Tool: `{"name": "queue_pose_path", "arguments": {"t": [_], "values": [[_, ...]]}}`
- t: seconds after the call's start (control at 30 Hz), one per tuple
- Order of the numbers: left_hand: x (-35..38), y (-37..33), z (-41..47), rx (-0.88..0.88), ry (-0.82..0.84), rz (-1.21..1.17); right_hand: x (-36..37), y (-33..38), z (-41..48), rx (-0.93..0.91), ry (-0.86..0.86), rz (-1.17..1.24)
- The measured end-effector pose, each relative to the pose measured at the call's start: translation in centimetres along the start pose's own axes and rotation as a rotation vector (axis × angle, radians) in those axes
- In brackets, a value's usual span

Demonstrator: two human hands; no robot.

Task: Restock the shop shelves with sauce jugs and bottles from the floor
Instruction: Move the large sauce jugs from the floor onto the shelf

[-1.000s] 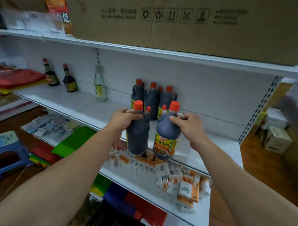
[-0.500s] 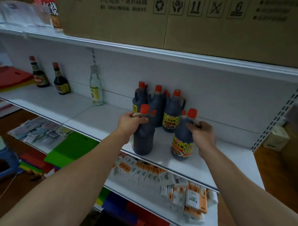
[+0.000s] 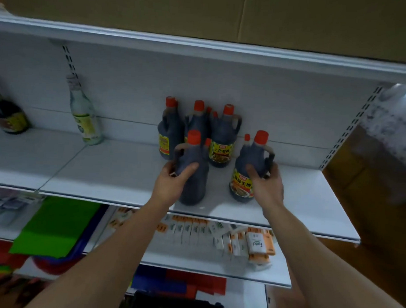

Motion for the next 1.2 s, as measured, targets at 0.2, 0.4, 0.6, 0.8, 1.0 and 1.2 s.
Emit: {"name": "queue_pose_path", "arguments": {"t": [0.2, 0.4, 0.6, 0.8, 1.0, 1.2], "values": [[-0.3, -0.4, 1.5, -0.003, -0.03, 0.153, 1.4, 0.4, 2.1, -0.033, -0.119, -0.139], [-0.2, -0.4, 2.0, 0.087, -0.049, 0.254, 2.4, 0.8, 5.4, -0.02, -0.161, -0.116], [-0.3, 0.0, 3.4, 0.07, -0.104, 0.261, 3.3, 1.5, 8.7, -0.094, -0.132, -0.066], [-0.4, 0.3, 4.4, 0.07, -0.111, 0.261, 4.6, 2.2, 10.8, -0.068, -0.138, -0.029], [-0.6, 0.5, 4.9, 0.068, -0.113, 0.265, 5.3, 2.5, 12.3, -0.042, -0.146, -0.039], [0.0, 0.6, 4.6, 0.075, -0.106, 0.21, 5.5, 2.3, 12.0, -0.063, -0.124, -0.022]]}}
Point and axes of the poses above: each hand's wrist, its own z-axis towards the middle knuckle, its own x-axis out of the palm, y = z × x, the point moved 3 cm from there along z, towards the middle knuckle, and after that the axes turned 14 degrees about x, right-handed, at the moved point
